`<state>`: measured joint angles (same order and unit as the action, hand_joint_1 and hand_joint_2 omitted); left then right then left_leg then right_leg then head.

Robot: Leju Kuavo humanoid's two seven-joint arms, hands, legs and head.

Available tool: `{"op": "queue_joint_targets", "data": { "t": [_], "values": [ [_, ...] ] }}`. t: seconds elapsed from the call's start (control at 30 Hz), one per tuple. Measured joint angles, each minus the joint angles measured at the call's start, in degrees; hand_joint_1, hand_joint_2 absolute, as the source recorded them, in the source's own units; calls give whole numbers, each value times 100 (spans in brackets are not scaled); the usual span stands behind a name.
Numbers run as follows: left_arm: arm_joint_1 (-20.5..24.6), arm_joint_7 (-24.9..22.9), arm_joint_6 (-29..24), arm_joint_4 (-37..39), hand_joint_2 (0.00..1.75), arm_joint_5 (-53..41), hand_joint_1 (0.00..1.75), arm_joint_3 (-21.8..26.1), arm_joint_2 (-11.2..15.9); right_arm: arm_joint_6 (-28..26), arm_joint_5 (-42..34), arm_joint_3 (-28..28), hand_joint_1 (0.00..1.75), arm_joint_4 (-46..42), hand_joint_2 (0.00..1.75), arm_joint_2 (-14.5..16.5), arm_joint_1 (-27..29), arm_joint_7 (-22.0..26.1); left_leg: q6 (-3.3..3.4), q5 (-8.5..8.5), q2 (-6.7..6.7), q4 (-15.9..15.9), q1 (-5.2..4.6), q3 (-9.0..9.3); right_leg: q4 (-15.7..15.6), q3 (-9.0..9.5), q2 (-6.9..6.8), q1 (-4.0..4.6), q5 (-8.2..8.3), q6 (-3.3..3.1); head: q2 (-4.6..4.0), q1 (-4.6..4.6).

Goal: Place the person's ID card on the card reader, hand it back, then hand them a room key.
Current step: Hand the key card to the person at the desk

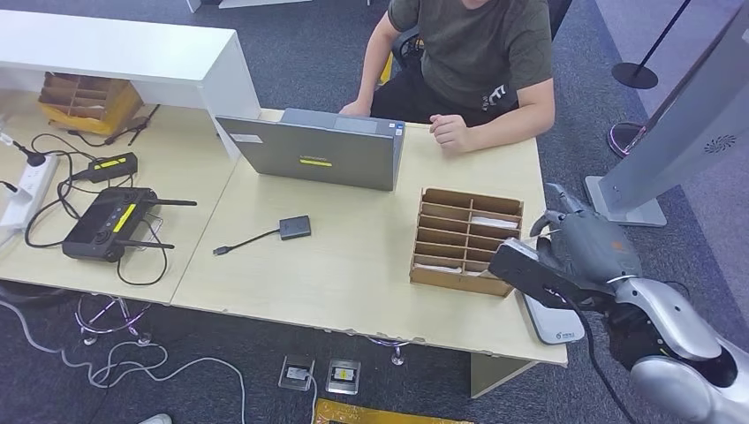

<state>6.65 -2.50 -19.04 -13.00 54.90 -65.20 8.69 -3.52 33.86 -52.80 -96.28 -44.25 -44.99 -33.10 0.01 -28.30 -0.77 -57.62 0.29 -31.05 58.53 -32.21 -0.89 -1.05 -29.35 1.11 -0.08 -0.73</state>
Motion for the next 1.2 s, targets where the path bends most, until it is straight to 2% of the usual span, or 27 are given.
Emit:
{"op": "queue_joint_targets", "data": {
  "t": [0.73,0.93,1.2],
  "values": [
    [10,9,43,0,0,-98,0,2,5,-334,-455,450,175,1177,175,-509,502,-5,-3,-2,-1,0,1,-2,0,-2,0,0,0,0,0,0],
    [22,8,47,0,0,-104,0,2,2,-374,-554,524,175,1584,175,-503,674,150,-3,-2,-1,1,2,-4,0,-1,-2,1,0,0,1,-1],
    [23,8,50,0,0,-86,0,2,1,-599,-745,533,175,2392,175,-325,956,445,-3,-3,-5,1,2,-7,0,-2,-5,2,0,0,1,-1]
  ]
}}
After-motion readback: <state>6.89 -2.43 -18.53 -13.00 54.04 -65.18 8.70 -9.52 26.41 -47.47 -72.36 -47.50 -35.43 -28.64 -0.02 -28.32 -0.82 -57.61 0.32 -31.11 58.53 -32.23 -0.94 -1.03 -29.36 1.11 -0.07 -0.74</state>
